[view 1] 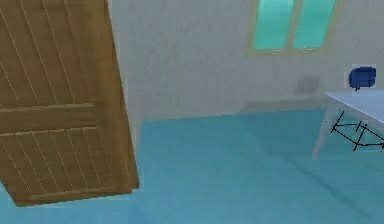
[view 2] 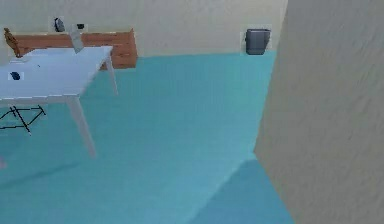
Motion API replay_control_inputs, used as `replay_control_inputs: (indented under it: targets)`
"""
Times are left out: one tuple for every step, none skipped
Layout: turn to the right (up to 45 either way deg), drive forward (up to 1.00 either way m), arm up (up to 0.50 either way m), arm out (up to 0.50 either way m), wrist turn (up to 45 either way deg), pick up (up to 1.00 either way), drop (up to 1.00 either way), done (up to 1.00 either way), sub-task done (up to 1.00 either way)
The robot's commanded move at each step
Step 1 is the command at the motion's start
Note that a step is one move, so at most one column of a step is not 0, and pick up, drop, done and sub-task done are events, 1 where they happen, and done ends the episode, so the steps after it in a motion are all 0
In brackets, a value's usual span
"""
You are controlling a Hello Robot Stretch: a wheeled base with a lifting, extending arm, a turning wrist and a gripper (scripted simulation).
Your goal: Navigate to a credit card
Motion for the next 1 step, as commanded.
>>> replay_control_inputs:
  targets:
    - [-30.0,0.00,0.00,0.00,0.0,0.00,0.00,0.00,0.00]
